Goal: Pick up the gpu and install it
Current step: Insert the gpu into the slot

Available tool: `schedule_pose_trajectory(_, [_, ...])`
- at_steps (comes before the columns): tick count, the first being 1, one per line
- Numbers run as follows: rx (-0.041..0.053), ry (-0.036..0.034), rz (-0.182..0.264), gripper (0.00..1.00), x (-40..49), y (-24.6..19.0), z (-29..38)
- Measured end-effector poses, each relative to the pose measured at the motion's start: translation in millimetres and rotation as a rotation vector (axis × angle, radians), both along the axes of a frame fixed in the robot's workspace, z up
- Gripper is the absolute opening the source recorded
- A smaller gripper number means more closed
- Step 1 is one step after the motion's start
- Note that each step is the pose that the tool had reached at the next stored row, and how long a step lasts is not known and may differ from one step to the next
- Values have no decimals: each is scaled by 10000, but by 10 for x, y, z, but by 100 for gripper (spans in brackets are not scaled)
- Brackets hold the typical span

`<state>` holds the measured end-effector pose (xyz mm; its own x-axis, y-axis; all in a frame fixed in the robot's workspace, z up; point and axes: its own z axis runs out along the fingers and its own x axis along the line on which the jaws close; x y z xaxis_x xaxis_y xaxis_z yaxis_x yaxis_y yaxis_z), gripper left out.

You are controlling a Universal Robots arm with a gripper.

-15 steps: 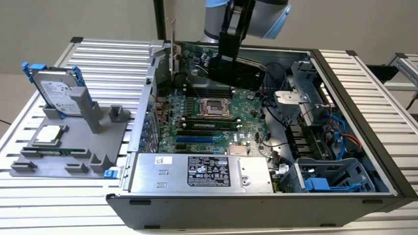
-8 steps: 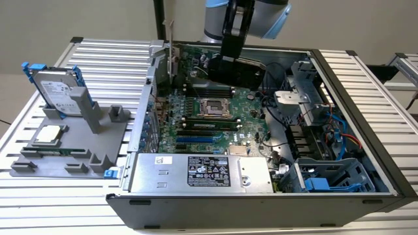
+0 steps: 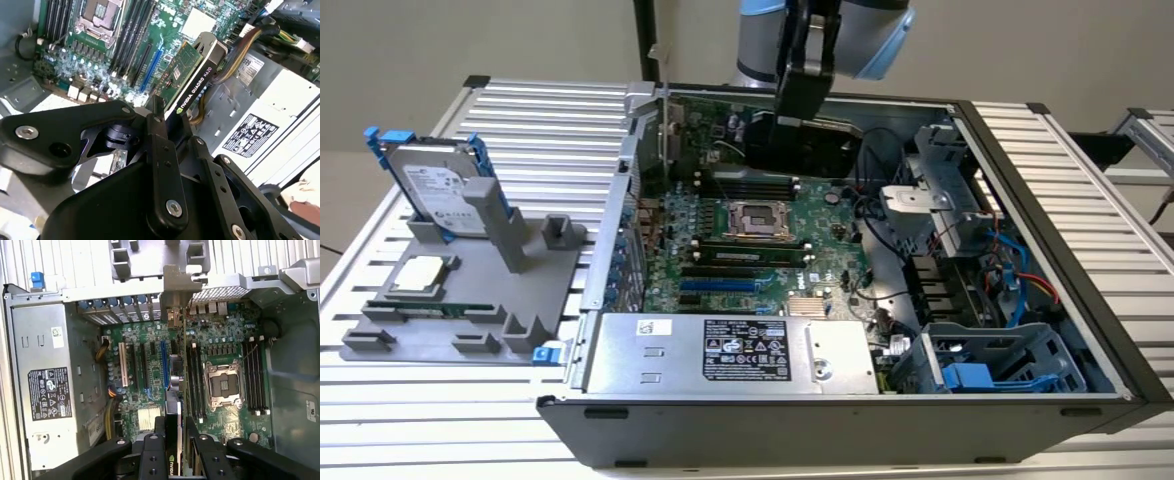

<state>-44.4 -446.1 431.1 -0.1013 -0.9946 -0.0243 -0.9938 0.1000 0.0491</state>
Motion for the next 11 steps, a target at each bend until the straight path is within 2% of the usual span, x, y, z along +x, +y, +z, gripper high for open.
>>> schedule_pose_trajectory(7, [0,0,912,0,0,0,0])
schedule_pose_trajectory(11, [1,0,1095,0,0,0,0])
